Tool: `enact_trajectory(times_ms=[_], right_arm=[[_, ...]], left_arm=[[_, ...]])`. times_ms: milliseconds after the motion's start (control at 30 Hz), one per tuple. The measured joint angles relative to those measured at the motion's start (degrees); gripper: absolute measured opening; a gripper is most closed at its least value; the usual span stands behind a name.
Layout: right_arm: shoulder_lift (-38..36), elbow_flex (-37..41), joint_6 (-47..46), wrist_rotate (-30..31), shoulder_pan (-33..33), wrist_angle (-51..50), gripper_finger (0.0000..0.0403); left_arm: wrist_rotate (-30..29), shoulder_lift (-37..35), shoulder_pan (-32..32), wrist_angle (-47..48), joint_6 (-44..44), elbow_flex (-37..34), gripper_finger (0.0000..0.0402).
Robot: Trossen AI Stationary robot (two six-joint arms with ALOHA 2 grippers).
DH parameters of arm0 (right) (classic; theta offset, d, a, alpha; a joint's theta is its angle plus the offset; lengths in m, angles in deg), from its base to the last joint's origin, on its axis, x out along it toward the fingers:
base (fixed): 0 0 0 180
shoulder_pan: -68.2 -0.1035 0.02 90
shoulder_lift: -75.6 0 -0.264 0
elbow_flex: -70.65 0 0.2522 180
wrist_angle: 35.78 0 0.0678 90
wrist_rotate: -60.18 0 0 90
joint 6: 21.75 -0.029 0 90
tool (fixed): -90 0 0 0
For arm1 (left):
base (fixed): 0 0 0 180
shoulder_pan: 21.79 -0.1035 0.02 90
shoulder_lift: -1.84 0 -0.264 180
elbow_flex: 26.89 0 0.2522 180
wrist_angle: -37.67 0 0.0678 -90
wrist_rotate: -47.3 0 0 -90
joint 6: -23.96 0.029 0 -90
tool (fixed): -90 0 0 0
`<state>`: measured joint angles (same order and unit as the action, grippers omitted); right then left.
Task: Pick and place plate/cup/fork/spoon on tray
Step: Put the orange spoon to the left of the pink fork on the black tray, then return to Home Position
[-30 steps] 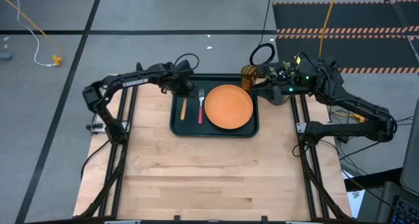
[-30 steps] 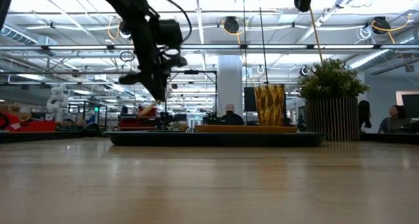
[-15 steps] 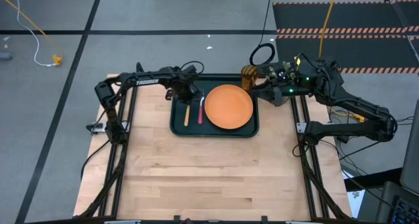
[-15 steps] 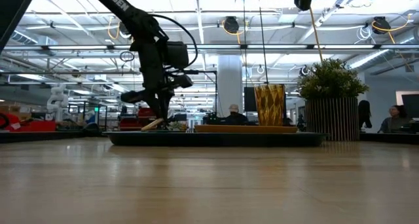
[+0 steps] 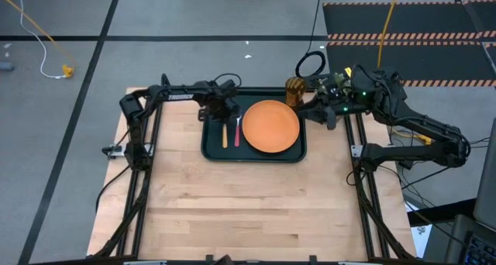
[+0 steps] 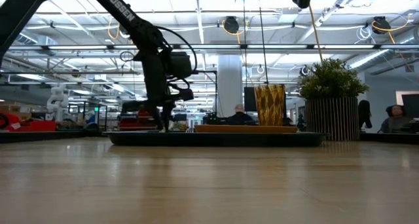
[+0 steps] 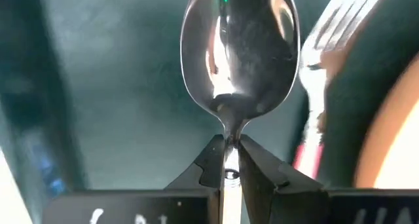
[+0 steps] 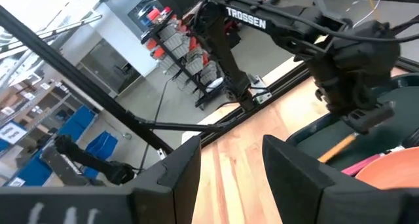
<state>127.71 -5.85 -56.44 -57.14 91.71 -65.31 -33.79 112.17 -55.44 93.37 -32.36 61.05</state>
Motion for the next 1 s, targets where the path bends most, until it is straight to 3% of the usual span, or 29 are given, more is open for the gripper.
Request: enact_trajectory(times_ms=[267, 633, 800, 1000], right_arm=[[-0.5, 0.0, -0.22, -1.48, 0.0, -0.23, 0.0157], [-0.7, 0.0, -0.41, -1.48, 0.0, -0.37, 0.0157], [-0.7, 0.0, -0.59, -1.48, 0.0, -0.44, 0.0157], [-0.7, 0.0, 1.51, -1.48, 0.0, -0.63, 0.0156]], left_arm=[[-2.6, 0.1, 0.41, -0.3, 0.79, 0.06, 0.0036], [-3.47, -0.66, 0.12, 0.51, 1.5, 0.03, 0.0124], [-3.65, -6.34, -1.77, 1.38, 6.03, 0.02, 0.0131], [-7.05, -19.06, -2.01, 1.4, 12.84, 0.04, 0.0131]])
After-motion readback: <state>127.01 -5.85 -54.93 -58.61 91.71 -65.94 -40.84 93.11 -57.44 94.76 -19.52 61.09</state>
